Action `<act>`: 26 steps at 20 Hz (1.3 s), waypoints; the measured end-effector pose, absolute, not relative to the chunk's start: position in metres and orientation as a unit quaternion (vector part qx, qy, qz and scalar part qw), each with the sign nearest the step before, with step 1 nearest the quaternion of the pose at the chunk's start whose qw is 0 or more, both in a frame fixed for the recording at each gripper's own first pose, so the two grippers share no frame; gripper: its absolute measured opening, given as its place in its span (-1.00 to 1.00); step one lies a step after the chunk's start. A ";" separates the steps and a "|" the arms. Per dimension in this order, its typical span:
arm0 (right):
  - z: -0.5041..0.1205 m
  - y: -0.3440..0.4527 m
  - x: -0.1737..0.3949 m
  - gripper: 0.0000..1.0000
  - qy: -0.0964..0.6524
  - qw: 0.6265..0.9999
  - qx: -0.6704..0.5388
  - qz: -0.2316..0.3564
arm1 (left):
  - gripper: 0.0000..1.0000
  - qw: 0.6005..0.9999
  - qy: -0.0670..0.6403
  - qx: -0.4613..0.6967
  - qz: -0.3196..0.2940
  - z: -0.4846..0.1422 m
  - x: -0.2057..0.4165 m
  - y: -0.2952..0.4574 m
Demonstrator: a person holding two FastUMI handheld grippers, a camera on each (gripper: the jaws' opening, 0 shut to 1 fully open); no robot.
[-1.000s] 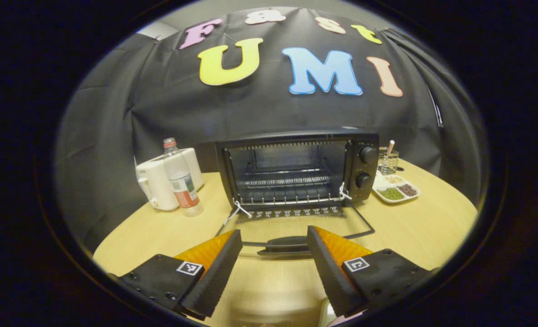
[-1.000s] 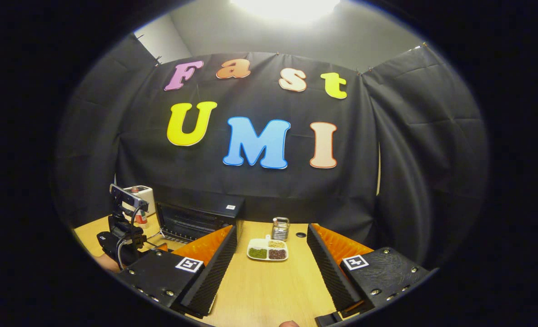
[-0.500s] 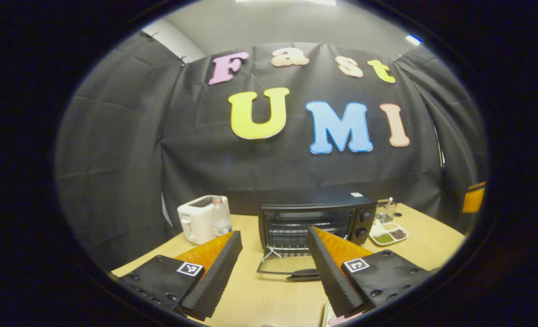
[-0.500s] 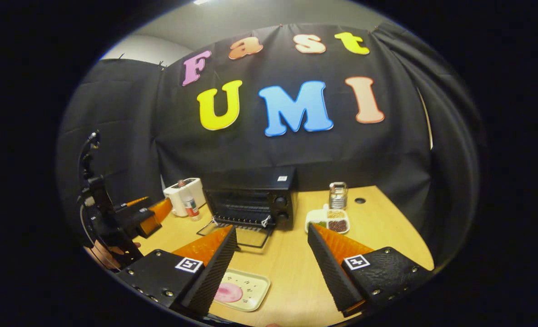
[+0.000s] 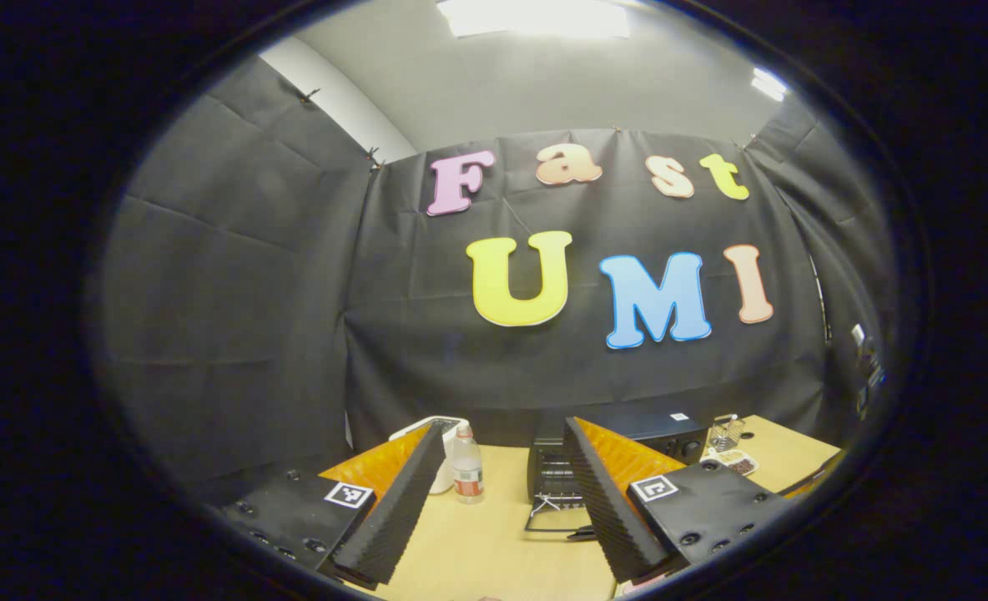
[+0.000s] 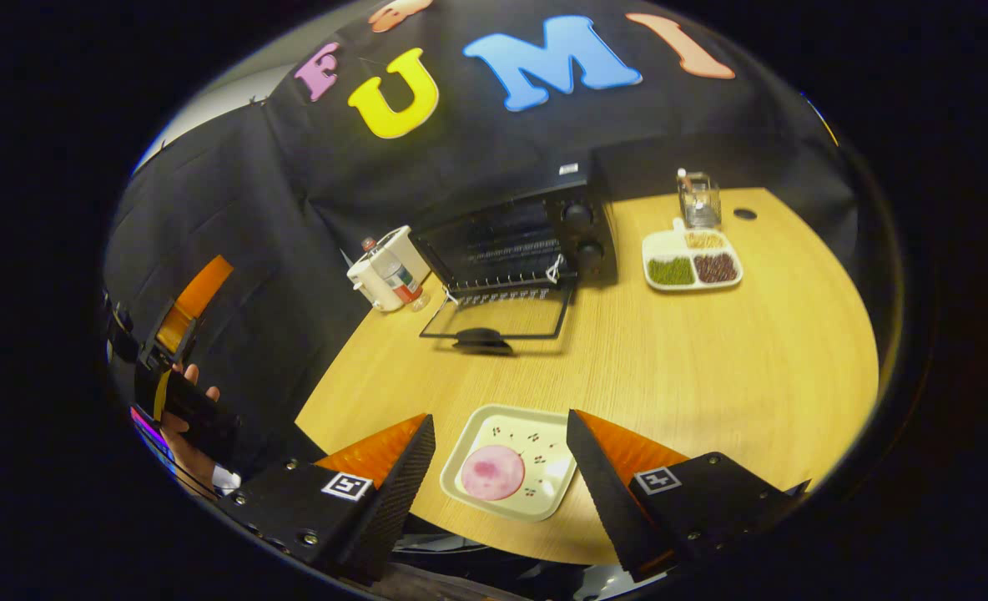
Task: Open the electric oven with the left hand, put the food in, and close the electric oven.
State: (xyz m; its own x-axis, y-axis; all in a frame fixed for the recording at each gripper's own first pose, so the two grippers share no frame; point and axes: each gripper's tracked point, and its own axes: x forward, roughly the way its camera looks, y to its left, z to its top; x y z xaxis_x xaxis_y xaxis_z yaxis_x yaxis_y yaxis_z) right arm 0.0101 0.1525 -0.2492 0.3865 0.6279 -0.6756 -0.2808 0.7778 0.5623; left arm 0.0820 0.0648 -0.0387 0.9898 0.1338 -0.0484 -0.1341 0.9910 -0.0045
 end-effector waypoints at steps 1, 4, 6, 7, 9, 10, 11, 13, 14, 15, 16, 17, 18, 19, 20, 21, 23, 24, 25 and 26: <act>-0.258 0.155 0.006 0.97 0.503 0.795 0.193 0.281 | 1.00 0.997 0.021 -0.008 0.069 -0.036 0.078 0.067; -0.281 0.157 0.001 0.94 0.553 0.759 0.211 0.271 | 1.00 0.996 0.014 -0.008 0.085 -0.030 0.071 0.081; -0.306 0.151 -0.004 0.94 0.587 0.741 0.198 0.258 | 1.00 0.996 0.014 -0.006 0.092 -0.032 0.065 0.086; -0.319 0.148 -0.006 0.94 0.603 0.733 0.189 0.251 | 1.00 0.995 0.017 -0.004 0.095 -0.035 0.064 0.088; -0.337 0.146 -0.011 0.75 0.630 0.716 0.181 0.242 | 1.00 0.995 0.025 -0.001 0.101 -0.042 0.062 0.094; -0.342 0.147 -0.016 0.92 0.641 0.705 0.184 0.240 | 1.00 0.994 0.028 0.000 0.103 -0.045 0.060 0.096; -0.346 0.149 -0.017 0.92 0.650 0.696 0.189 0.237 | 1.00 0.994 0.031 -0.001 0.105 -0.048 0.059 0.098; -0.360 0.149 -0.023 0.90 0.670 0.681 0.186 0.227 | 1.00 0.993 0.036 -0.003 0.109 -0.052 0.058 0.101; -0.362 0.149 -0.024 0.68 0.680 0.672 0.185 0.228 | 1.00 0.993 0.036 -0.004 0.110 -0.051 0.057 0.102; -0.361 0.150 -0.021 0.68 0.681 0.669 0.192 0.225 | 1.00 0.993 0.037 -0.007 0.110 -0.052 0.056 0.101; -0.367 0.150 -0.021 0.58 0.687 0.668 0.188 0.218 | 1.00 0.993 0.037 -0.008 0.111 -0.052 0.056 0.101; -0.369 0.149 -0.022 0.49 0.691 0.665 0.186 0.214 | 1.00 0.993 0.038 -0.007 0.112 -0.053 0.056 0.102; -0.371 0.145 -0.020 0.10 0.694 0.666 0.181 0.206 | 1.00 0.993 0.037 -0.005 0.113 -0.053 0.056 0.103; -0.374 0.149 -0.023 -0.13 0.699 0.660 0.181 0.208 | 1.00 0.993 0.037 -0.004 0.114 -0.052 0.055 0.104; -0.373 0.150 -0.024 -0.40 0.702 0.656 0.181 0.207 | 1.00 0.993 0.037 -0.004 0.115 -0.051 0.055 0.104; -0.374 0.150 -0.026 -0.27 0.708 0.651 0.178 0.209 | 1.00 0.993 0.038 -0.004 0.115 -0.053 0.056 0.103; -0.379 0.143 -0.022 -0.19 0.710 0.660 0.164 0.183 | 1.00 0.992 0.040 -0.007 0.115 -0.054 0.057 0.103; -0.384 0.143 -0.027 -0.92 0.713 0.657 0.160 0.188 | 1.00 0.993 0.041 -0.009 0.114 -0.054 0.058 0.101; -0.382 0.140 -0.024 -0.93 0.705 0.665 0.164 0.186 | 1.00 0.993 0.040 -0.010 0.114 -0.054 0.059 0.102; -0.383 0.141 -0.020 -0.99 0.703 0.668 0.164 0.181 | 1.00 0.993 0.041 -0.011 0.112 -0.056 0.060 0.101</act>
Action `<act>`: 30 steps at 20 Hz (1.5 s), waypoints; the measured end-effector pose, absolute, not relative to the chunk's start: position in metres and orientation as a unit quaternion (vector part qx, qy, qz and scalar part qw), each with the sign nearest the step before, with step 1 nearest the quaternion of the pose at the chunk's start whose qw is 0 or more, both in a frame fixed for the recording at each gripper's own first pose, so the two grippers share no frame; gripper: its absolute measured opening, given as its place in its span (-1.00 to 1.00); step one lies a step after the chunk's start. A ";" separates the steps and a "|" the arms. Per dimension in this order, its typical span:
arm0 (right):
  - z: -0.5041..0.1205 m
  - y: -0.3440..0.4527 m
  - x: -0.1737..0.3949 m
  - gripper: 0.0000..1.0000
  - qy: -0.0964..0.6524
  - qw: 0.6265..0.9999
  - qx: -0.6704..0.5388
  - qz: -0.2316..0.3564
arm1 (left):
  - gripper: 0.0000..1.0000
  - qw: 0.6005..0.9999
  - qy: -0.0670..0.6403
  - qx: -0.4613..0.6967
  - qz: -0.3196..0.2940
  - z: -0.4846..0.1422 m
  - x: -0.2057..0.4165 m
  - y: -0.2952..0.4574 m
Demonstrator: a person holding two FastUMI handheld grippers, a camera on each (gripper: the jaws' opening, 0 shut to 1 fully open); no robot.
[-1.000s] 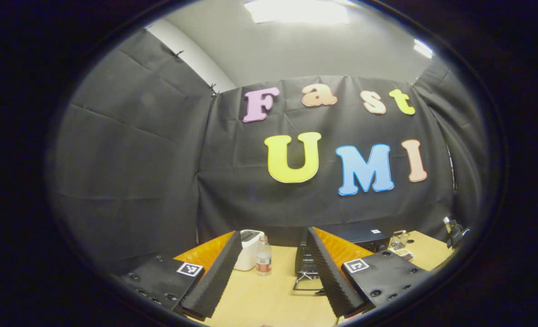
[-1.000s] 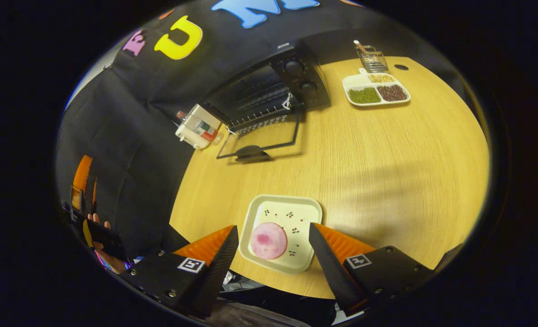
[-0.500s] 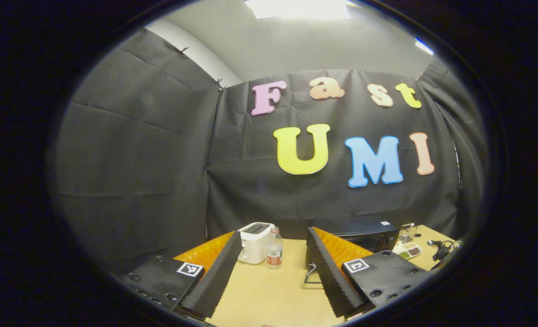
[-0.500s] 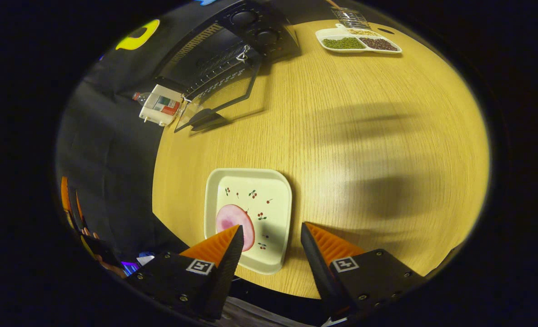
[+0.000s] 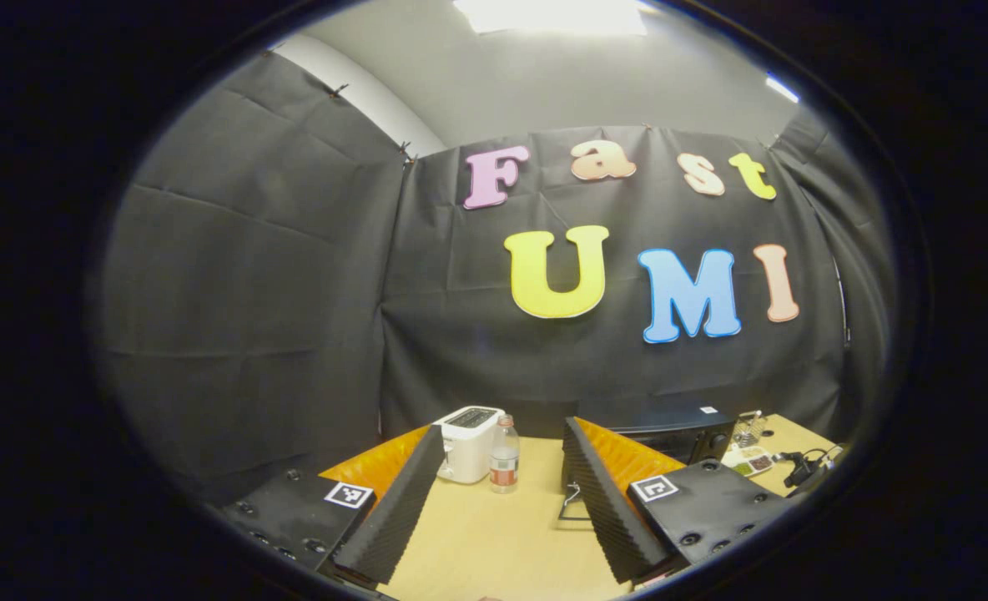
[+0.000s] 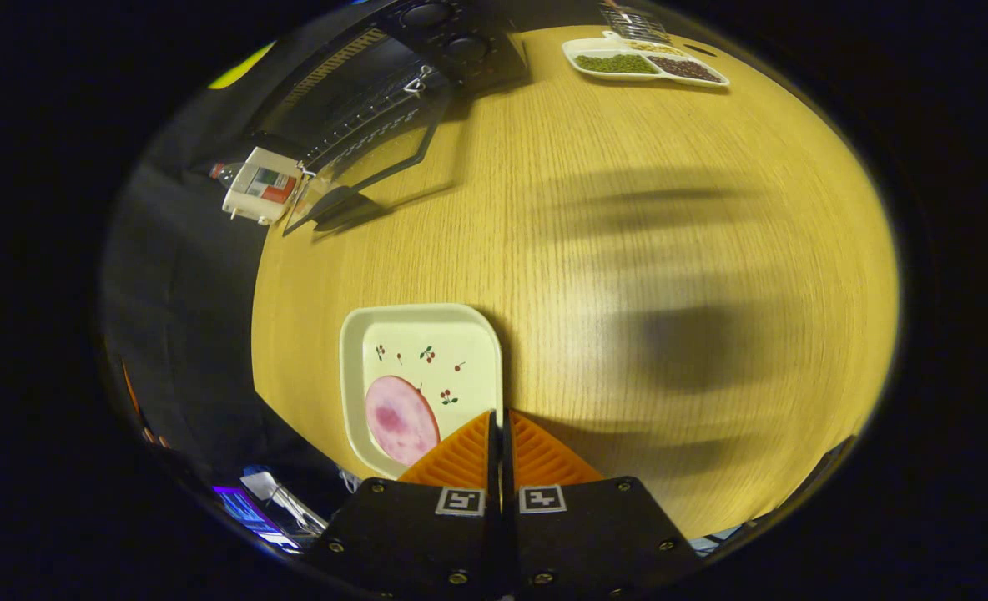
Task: Open the electric oven with the left hand, put the food in, and close the electric oven.
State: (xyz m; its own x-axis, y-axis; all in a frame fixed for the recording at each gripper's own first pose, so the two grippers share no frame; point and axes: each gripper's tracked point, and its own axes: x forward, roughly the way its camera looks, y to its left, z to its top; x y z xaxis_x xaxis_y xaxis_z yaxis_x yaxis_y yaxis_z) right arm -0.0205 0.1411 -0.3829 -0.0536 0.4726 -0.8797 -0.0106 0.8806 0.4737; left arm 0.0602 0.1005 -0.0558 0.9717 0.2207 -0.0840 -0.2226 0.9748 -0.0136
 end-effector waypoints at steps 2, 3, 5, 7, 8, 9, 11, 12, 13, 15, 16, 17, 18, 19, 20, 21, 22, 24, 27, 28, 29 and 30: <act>-0.379 0.145 -0.020 -0.99 0.691 0.679 0.179 0.170 | 1.00 0.993 0.044 -0.013 0.110 -0.059 0.062 0.098; -0.375 0.147 -0.021 -0.99 0.692 0.674 0.195 0.167 | 1.00 0.993 0.046 -0.014 0.107 -0.060 0.063 0.096; -0.364 0.155 -0.018 -0.99 0.689 0.669 0.227 0.164 | 1.00 0.993 0.045 -0.015 0.104 -0.060 0.066 0.093; -0.358 0.165 -0.013 -0.99 0.685 0.670 0.237 0.165 | 1.00 0.994 0.043 -0.015 0.100 -0.059 0.070 0.091; -0.352 0.173 -0.010 -1.00 0.679 0.671 0.245 0.166 | 1.00 0.994 0.042 -0.015 0.098 -0.059 0.072 0.090; -0.347 0.181 -0.006 -1.00 0.677 0.669 0.254 0.170 | 1.00 0.994 0.041 -0.015 0.096 -0.060 0.076 0.090; -0.335 0.195 0.002 -1.00 0.670 0.667 0.278 0.170 | 1.00 0.995 0.042 -0.017 0.094 -0.063 0.082 0.090; -0.330 0.200 0.007 -1.00 0.664 0.669 0.288 0.167 | 1.00 0.995 0.041 -0.018 0.094 -0.063 0.085 0.091; -0.325 0.205 0.015 -0.99 0.658 0.673 0.296 0.163 | 1.00 0.995 0.041 -0.019 0.094 -0.064 0.088 0.095; -0.316 0.218 0.035 -1.00 0.642 0.684 0.313 0.148 | 1.00 0.994 0.040 -0.022 0.096 -0.066 0.093 0.102; -0.313 0.223 0.045 -0.99 0.632 0.691 0.324 0.137 | 1.00 0.994 0.040 -0.023 0.098 -0.067 0.097 0.106; -0.309 0.229 0.057 -0.99 0.620 0.697 0.337 0.125 | 1.00 0.994 0.041 -0.023 0.099 -0.069 0.100 0.111; -0.306 0.235 0.066 -0.99 0.611 0.700 0.351 0.114 | 1.00 0.994 0.041 -0.023 0.101 -0.070 0.102 0.117; -0.304 0.241 0.076 -0.99 0.602 0.702 0.367 0.102 | 1.00 0.993 0.042 -0.023 0.104 -0.072 0.103 0.124; -0.303 0.248 0.084 -0.99 0.595 0.701 0.382 0.092 | 1.00 0.993 0.043 -0.023 0.107 -0.073 0.106 0.129; -0.303 0.254 0.093 -0.99 0.589 0.700 0.396 0.081 | 1.00 0.993 0.044 -0.024 0.109 -0.076 0.109 0.134; -0.304 0.259 0.101 -0.99 0.582 0.699 0.410 0.068 | 1.00 0.993 0.044 -0.023 0.111 -0.077 0.112 0.141; -0.304 0.270 0.117 -0.99 0.566 0.693 0.444 0.043 | 1.00 0.992 0.048 -0.019 0.113 -0.083 0.120 0.154; -0.302 0.285 0.142 -0.99 0.537 0.684 0.494 0.010 | 1.00 0.992 0.051 -0.013 0.111 -0.085 0.132 0.167; -0.301 0.287 0.151 -0.99 0.526 0.684 0.506 -0.002 | 1.00 0.992 0.051 -0.010 0.111 -0.085 0.135 0.172; -0.302 0.290 0.158 -0.99 0.519 0.681 0.516 -0.013 | 1.00 0.993 0.052 -0.008 0.109 -0.087 0.139 0.175; -0.304 0.294 0.164 -0.99 0.513 0.677 0.528 -0.024 | 1.00 0.993 0.051 -0.006 0.108 -0.087 0.142 0.177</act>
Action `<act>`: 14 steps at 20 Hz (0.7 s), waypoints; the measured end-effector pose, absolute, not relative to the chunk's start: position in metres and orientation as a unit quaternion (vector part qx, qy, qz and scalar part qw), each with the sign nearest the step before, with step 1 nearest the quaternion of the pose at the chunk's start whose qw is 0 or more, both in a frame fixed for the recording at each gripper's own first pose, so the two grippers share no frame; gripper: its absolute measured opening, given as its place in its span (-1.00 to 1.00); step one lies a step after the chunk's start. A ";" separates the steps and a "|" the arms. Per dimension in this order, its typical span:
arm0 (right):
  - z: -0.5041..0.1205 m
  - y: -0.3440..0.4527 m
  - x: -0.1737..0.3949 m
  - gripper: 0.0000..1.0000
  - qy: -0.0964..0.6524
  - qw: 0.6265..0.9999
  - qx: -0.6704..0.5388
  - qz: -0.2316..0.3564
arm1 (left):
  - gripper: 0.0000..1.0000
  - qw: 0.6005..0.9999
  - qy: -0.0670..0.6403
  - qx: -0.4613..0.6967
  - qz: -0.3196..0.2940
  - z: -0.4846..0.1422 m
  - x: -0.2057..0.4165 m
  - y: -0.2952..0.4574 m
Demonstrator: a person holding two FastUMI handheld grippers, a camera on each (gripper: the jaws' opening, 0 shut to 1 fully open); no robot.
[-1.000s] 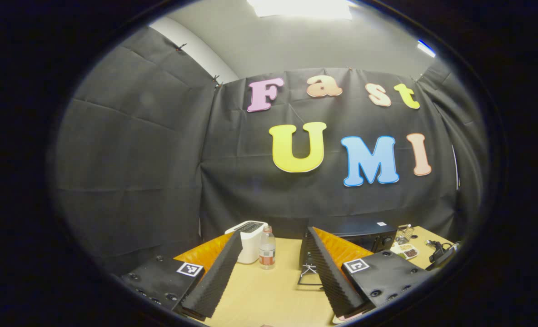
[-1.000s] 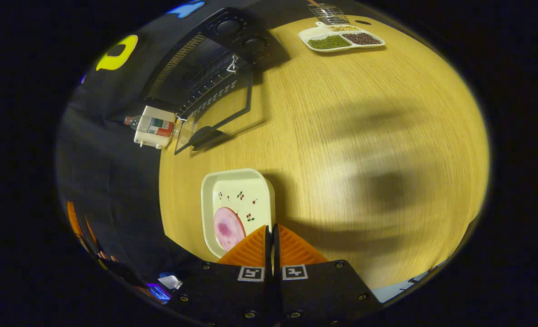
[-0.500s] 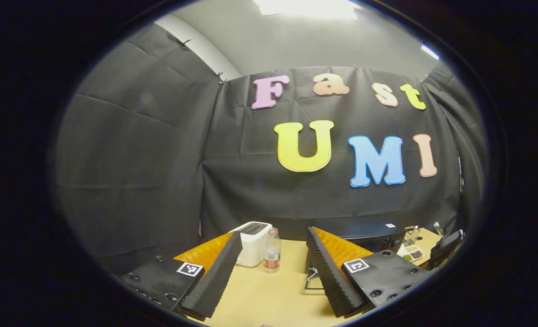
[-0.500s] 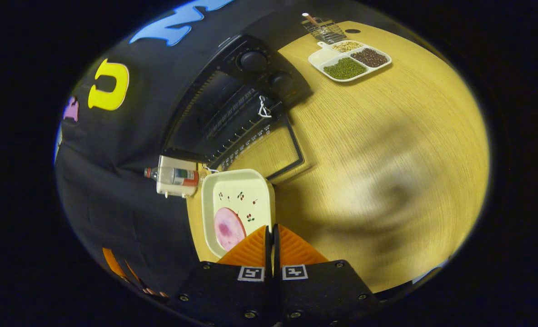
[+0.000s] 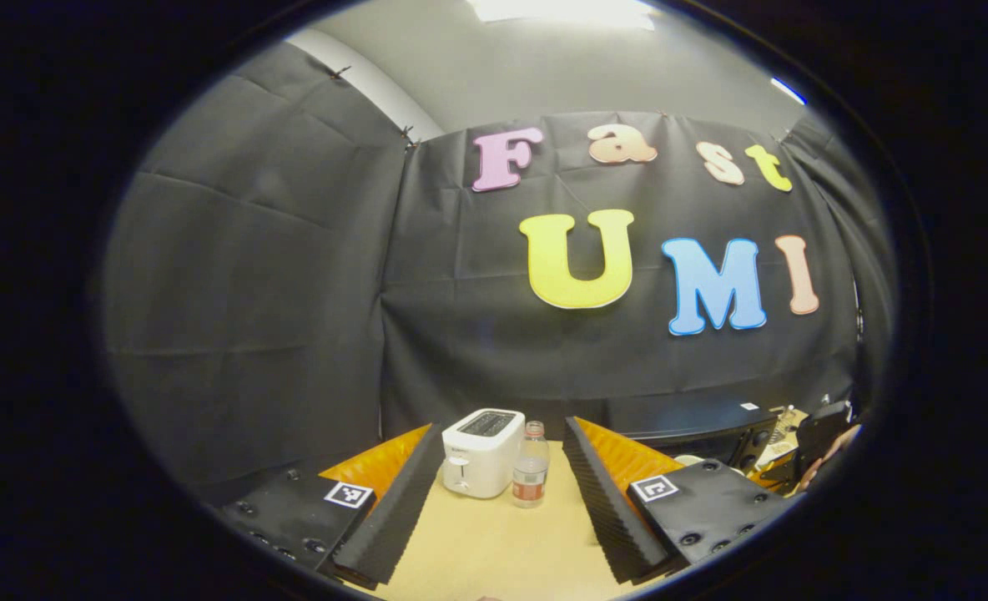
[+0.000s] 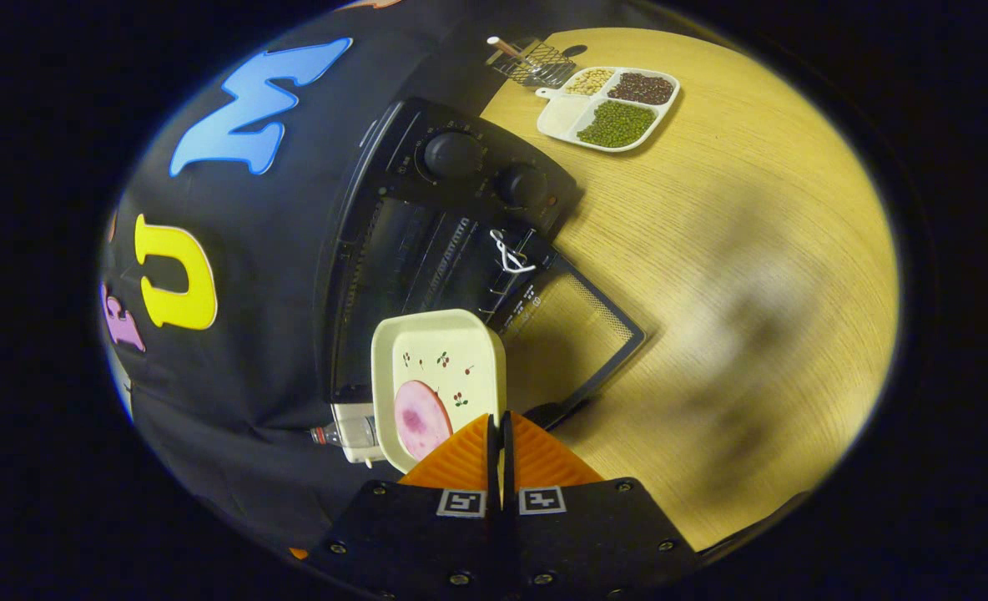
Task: Open the electric oven with the left hand, put the food in, and close the electric oven.
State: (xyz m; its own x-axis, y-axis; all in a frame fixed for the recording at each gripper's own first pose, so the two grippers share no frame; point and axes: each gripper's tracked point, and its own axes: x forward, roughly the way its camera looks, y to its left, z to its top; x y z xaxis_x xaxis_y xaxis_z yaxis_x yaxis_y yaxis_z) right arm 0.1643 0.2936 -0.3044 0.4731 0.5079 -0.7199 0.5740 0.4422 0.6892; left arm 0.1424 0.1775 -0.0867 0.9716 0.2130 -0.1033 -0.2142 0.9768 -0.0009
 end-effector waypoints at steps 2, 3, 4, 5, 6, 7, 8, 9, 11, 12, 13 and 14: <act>-0.307 0.300 0.179 -0.99 0.499 0.664 0.554 -0.047 | 1.00 0.993 0.051 -0.004 0.104 -0.089 0.147 0.182; -0.309 0.302 0.188 -0.99 0.490 0.661 0.565 -0.056 | 1.00 0.993 0.053 -0.002 0.105 -0.091 0.149 0.184; -0.311 0.304 0.197 -0.99 0.480 0.661 0.573 -0.065 | 1.00 0.993 0.057 -0.001 0.106 -0.094 0.151 0.187; -0.315 0.304 0.204 -0.99 0.472 0.661 0.579 -0.076 | 1.00 0.992 0.061 0.000 0.108 -0.098 0.152 0.191; -0.318 0.306 0.210 -0.99 0.466 0.659 0.583 -0.088 | 1.00 0.992 0.065 0.000 0.108 -0.101 0.154 0.192; -0.323 0.306 0.215 -0.99 0.461 0.657 0.589 -0.100 | 1.00 0.992 0.069 0.000 0.107 -0.104 0.155 0.194; -0.325 0.309 0.220 -0.99 0.455 0.654 0.595 -0.109 | 1.00 0.992 0.071 0.002 0.108 -0.105 0.157 0.196; -0.328 0.310 0.227 -0.99 0.449 0.651 0.602 -0.115 | 1.00 0.991 0.073 0.005 0.109 -0.110 0.159 0.197; -0.334 0.312 0.238 -0.99 0.432 0.646 0.615 -0.131 | 1.00 0.991 0.077 0.012 0.111 -0.112 0.158 0.206; -0.336 0.312 0.244 -0.99 0.424 0.646 0.620 -0.140 | 1.00 0.990 0.077 0.015 0.114 -0.113 0.156 0.210; -0.339 0.313 0.249 -0.99 0.417 0.646 0.623 -0.147 | 1.00 0.990 0.079 0.016 0.115 -0.115 0.156 0.214; -0.339 0.315 0.254 -0.99 0.408 0.645 0.628 -0.148 | 1.00 0.990 0.082 0.017 0.117 -0.116 0.154 0.216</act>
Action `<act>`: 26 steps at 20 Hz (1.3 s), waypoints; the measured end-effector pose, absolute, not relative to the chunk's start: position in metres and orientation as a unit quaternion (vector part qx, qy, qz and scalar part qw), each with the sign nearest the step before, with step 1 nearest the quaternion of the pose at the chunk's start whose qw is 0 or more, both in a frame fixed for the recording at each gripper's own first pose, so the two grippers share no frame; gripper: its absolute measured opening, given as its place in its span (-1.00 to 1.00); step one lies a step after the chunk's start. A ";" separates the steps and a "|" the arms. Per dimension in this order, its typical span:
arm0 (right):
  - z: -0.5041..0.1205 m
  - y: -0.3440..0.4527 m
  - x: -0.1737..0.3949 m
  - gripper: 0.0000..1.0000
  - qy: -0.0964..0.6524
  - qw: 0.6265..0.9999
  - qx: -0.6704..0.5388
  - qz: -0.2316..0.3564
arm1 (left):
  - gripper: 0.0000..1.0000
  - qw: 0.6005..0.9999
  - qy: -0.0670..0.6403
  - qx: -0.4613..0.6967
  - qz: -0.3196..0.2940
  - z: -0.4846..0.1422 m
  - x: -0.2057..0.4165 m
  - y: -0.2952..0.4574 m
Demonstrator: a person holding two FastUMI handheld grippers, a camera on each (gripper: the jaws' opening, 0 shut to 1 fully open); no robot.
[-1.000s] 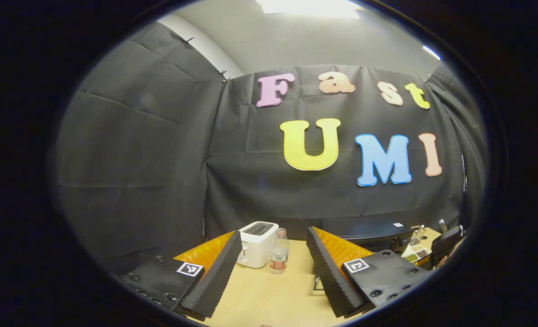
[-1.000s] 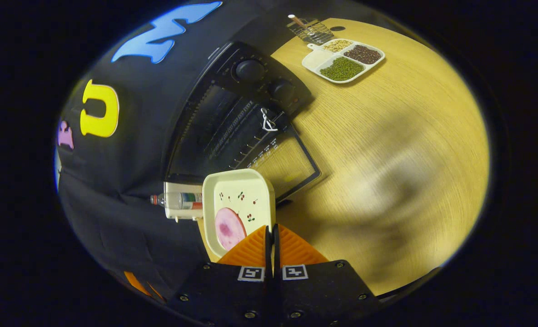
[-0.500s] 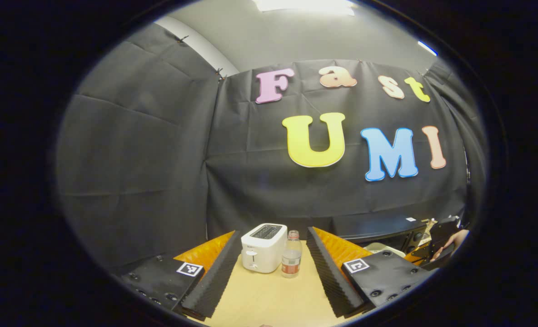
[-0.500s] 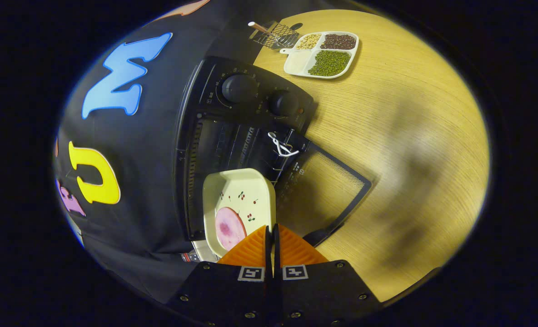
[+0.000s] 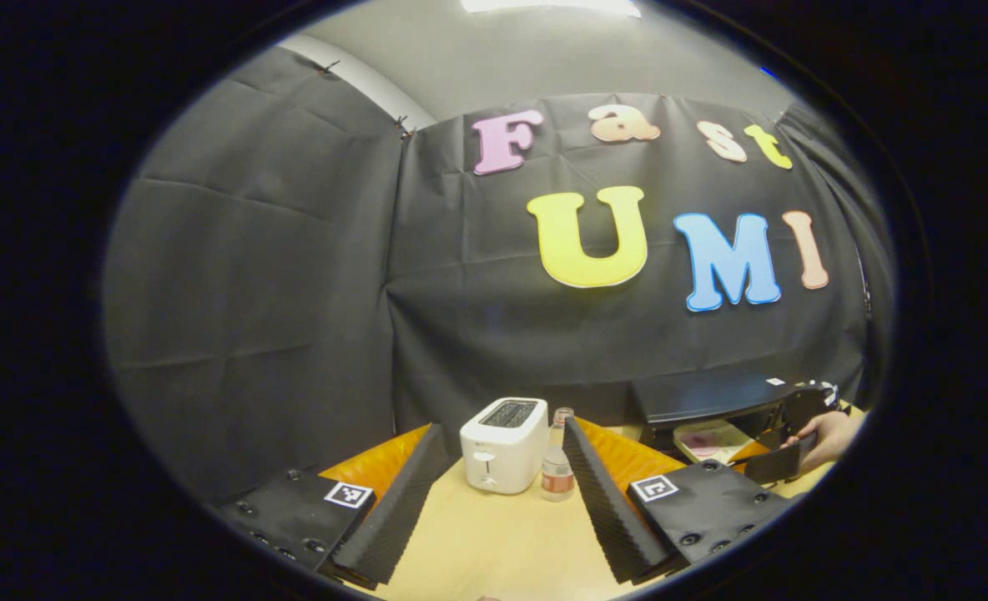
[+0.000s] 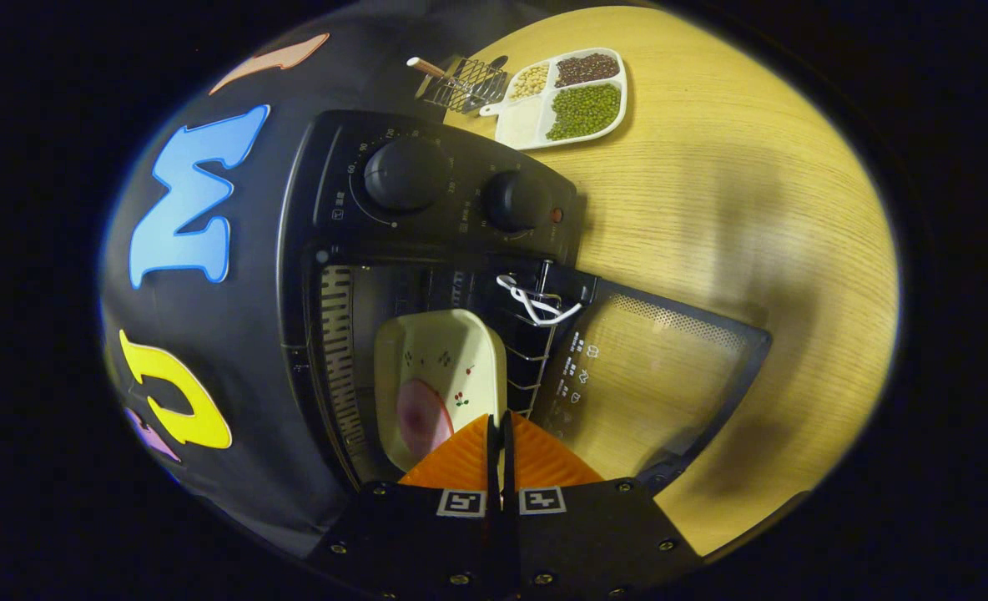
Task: Open the electric oven with the left hand, put the food in, and close the electric oven.
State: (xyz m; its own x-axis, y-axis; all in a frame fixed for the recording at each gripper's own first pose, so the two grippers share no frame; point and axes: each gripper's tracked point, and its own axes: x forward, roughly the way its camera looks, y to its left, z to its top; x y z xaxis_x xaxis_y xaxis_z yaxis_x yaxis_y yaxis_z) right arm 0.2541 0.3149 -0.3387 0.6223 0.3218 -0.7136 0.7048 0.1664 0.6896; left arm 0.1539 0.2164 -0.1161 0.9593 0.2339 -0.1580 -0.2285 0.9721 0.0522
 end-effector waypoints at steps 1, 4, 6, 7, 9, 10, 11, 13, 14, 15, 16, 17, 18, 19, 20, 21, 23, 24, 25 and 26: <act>-0.341 0.317 0.259 -0.96 0.406 0.644 0.631 -0.151 | 1.00 0.989 0.085 0.018 0.118 -0.118 0.153 0.218; -0.339 0.324 0.273 -0.90 0.385 0.633 0.655 -0.150 | 1.00 0.987 0.093 0.026 0.125 -0.124 0.154 0.224; -0.332 0.332 0.279 -0.79 0.376 0.625 0.670 -0.134 | 0.93 0.987 0.095 0.028 0.123 -0.125 0.155 0.225; -0.328 0.336 0.284 -0.77 0.370 0.620 0.682 -0.115 | 0.93 0.988 0.096 0.027 0.122 -0.128 0.156 0.224; -0.313 0.347 0.279 -0.70 0.367 0.608 0.699 -0.081 | 0.87 0.988 0.094 0.025 0.118 -0.127 0.161 0.220; -0.308 0.352 0.279 -0.16 0.365 0.610 0.700 -0.067 | 0.80 0.989 0.092 0.023 0.114 -0.125 0.165 0.216; -0.308 0.348 0.270 0.39 0.375 0.620 0.686 -0.063 | 1.00 0.990 0.091 0.021 0.109 -0.126 0.166 0.212; -0.300 0.344 0.262 0.72 0.377 0.641 0.667 -0.046 | 1.00 0.991 0.088 0.019 0.100 -0.126 0.169 0.203; -0.298 0.343 0.256 0.94 0.382 0.650 0.656 -0.039 | 1.00 0.992 0.086 0.017 0.094 -0.126 0.171 0.197; -0.295 0.340 0.250 0.95 0.388 0.657 0.646 -0.029 | 1.00 0.992 0.085 0.013 0.088 -0.127 0.173 0.190; -0.290 0.337 0.244 0.94 0.394 0.666 0.633 -0.019 | 1.00 0.993 0.085 0.008 0.081 -0.126 0.174 0.182; -0.285 0.333 0.236 0.94 0.397 0.678 0.619 -0.005 | 1.00 0.993 0.087 0.005 0.074 -0.129 0.174 0.175; -0.279 0.327 0.229 0.95 0.395 0.691 0.605 0.006 | 1.00 0.994 0.089 0.002 0.067 -0.130 0.173 0.166; -0.273 0.319 0.223 0.94 0.391 0.707 0.589 0.017 | 1.00 0.994 0.090 -0.001 0.058 -0.133 0.173 0.157; -0.268 0.313 0.216 0.94 0.388 0.722 0.573 0.030 | 1.00 0.995 0.091 -0.004 0.048 -0.136 0.172 0.147; -0.263 0.307 0.210 0.94 0.386 0.735 0.556 0.044 | 1.00 0.995 0.093 -0.007 0.037 -0.139 0.173 0.136; -0.252 0.293 0.193 0.94 0.381 0.764 0.515 0.075 | 1.00 0.994 0.106 -0.016 0.016 -0.151 0.171 0.114; -0.247 0.284 0.186 0.94 0.374 0.782 0.491 0.088 | 1.00 0.994 0.112 -0.019 0.006 -0.157 0.170 0.102; -0.243 0.273 0.179 0.94 0.365 0.799 0.468 0.098 | 1.00 0.993 0.117 -0.022 -0.003 -0.162 0.171 0.091; -0.229 0.261 0.173 0.94 0.356 0.812 0.449 0.107 | 1.00 0.992 0.123 -0.026 -0.013 -0.167 0.170 0.078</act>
State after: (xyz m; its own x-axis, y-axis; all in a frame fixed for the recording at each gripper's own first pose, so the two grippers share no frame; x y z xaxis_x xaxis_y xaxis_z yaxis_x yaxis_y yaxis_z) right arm 0.1728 0.2609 -0.2287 0.7235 0.4940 -0.4822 0.1455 0.5737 0.8060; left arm 0.1697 0.0783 -0.1666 0.9695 -0.0324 -0.2429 0.0196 0.9983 -0.0550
